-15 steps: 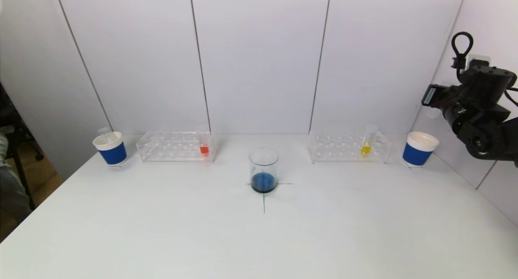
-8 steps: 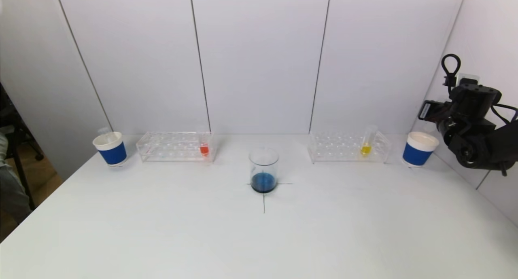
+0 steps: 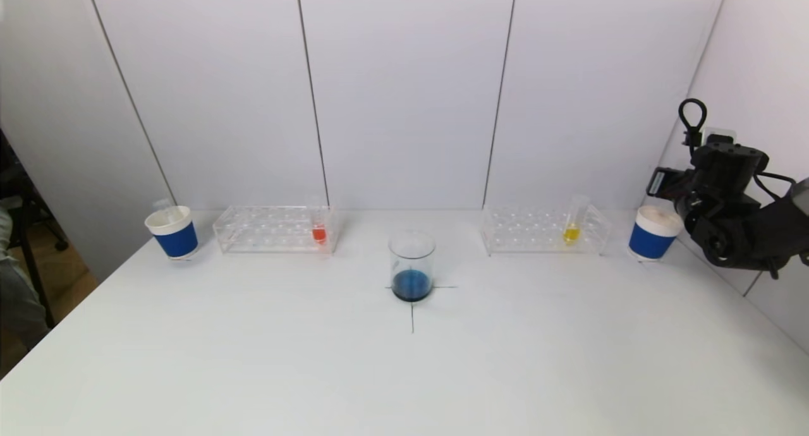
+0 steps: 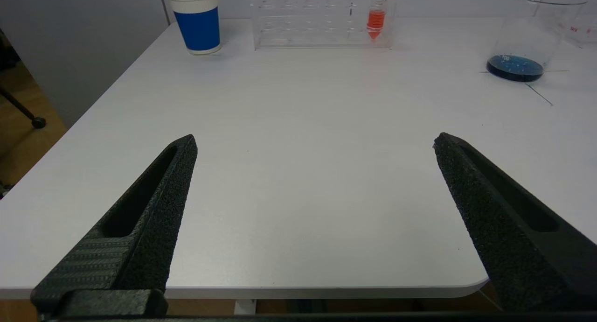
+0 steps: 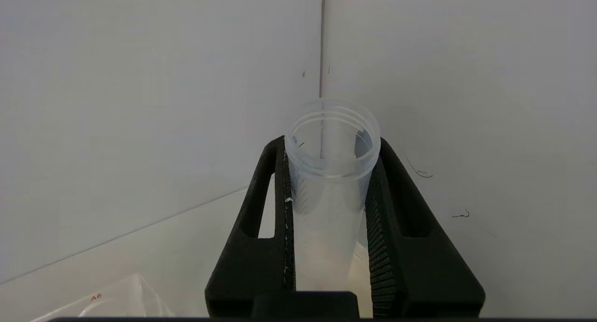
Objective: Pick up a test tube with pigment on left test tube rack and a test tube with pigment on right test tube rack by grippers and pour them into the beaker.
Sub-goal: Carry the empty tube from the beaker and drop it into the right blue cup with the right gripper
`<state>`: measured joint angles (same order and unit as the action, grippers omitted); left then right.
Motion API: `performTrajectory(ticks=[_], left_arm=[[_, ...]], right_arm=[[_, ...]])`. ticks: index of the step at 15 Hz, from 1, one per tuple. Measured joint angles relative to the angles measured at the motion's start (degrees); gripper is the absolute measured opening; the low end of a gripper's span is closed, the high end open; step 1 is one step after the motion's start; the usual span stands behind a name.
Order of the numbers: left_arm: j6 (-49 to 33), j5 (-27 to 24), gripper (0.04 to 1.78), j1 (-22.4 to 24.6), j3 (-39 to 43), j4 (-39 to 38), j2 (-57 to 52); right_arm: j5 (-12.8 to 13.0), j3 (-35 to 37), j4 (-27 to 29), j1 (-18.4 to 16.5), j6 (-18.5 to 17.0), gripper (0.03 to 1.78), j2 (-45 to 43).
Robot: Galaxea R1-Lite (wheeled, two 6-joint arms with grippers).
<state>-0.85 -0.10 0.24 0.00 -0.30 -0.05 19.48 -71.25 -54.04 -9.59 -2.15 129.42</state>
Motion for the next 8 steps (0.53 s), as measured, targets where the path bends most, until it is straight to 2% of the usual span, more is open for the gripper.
performTrajectory(ticks=[8], left_arm=[[0.0,0.0,1.77,0.0,0.0,0.0,0.0]], right_arm=[[-0.3,0.0,0.0,-0.2,0.0,0.49,2.3]])
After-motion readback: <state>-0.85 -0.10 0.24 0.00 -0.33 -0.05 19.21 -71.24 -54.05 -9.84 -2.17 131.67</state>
